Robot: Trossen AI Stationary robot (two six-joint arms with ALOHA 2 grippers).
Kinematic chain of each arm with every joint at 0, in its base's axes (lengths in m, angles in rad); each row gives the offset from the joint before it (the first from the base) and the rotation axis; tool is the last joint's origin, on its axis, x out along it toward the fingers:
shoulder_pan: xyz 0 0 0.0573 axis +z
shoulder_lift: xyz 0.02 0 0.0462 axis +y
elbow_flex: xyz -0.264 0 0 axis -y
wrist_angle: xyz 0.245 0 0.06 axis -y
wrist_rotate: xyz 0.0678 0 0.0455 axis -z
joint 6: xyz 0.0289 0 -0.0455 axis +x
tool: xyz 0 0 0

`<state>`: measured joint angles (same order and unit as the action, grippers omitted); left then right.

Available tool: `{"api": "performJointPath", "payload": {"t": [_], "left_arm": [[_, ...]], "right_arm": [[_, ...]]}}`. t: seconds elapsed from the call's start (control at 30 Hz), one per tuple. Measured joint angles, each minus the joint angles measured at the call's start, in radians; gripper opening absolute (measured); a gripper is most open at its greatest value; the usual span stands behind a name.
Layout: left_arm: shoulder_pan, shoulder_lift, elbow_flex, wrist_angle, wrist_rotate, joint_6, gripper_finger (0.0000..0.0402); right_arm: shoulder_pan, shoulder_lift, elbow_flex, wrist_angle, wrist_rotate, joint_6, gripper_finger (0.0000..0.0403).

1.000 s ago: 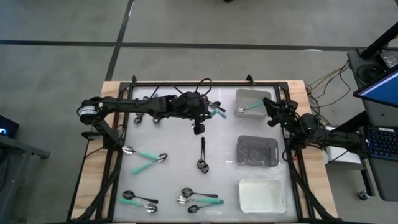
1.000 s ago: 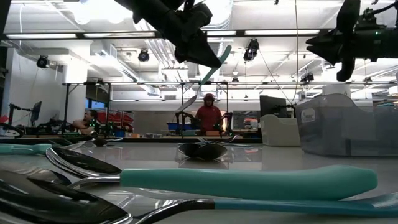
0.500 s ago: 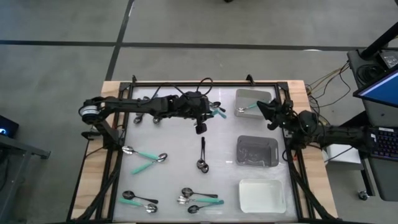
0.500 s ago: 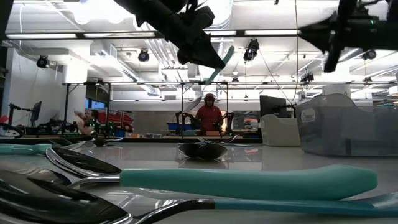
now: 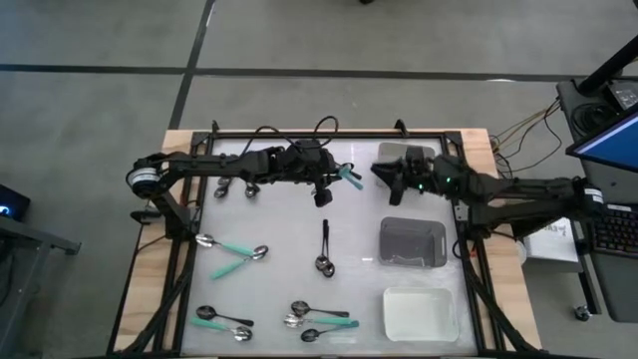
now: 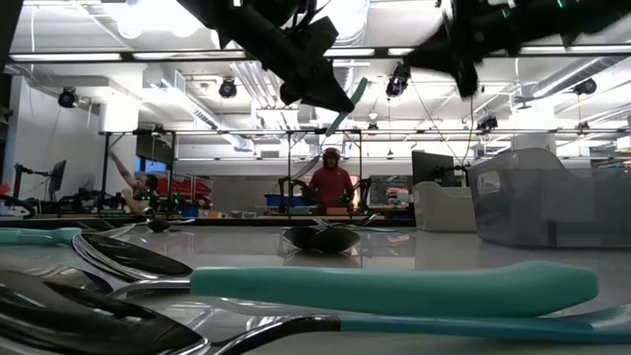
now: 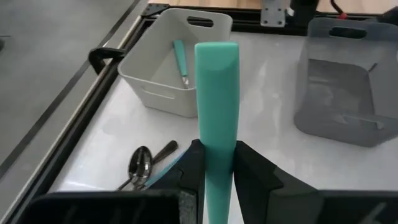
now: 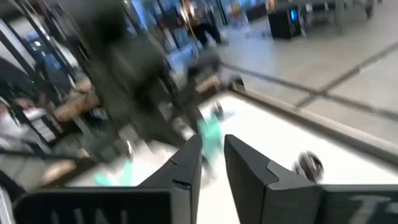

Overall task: Sort silverware by color (type)
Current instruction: Put the light blue spoon into the gray bin

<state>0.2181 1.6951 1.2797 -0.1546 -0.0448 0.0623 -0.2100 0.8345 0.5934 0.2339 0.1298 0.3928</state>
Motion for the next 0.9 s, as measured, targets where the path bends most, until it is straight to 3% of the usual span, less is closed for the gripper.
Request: {"api": "performJointPath", "payload": {"t": [0.2, 0.37, 0.47, 0.67, 0.9], "left_arm": [[0.007, 0.000, -0.002, -0.018, -0.001, 0.026, 0.0042], [0.007, 0.000, -0.002, 0.004, -0.002, 0.031, 0.0042], [0.007, 0.000, -0.003, 0.038, -0.062, 0.029, 0.0042], [0.011, 0.003, -0.003, 0.056, -0.319, 0.022, 0.0045], [0.013, 0.003, -0.003, 0.057, -0.326, -0.003, 0.0048]], "right_arm": [[0.000, 0.040, 0.135, -0.181, 0.014, -0.027, 0.0123], [-0.002, 0.091, 0.167, -0.185, 0.159, 0.090, 0.0155], [-0.002, 0.152, 0.166, -0.190, 0.200, 0.169, 0.0155], [-0.002, 0.261, 0.165, -0.084, 0.204, 0.177, 0.0142], [-0.007, 0.343, 0.186, -0.011, 0.204, 0.173, 0.0142]]}}
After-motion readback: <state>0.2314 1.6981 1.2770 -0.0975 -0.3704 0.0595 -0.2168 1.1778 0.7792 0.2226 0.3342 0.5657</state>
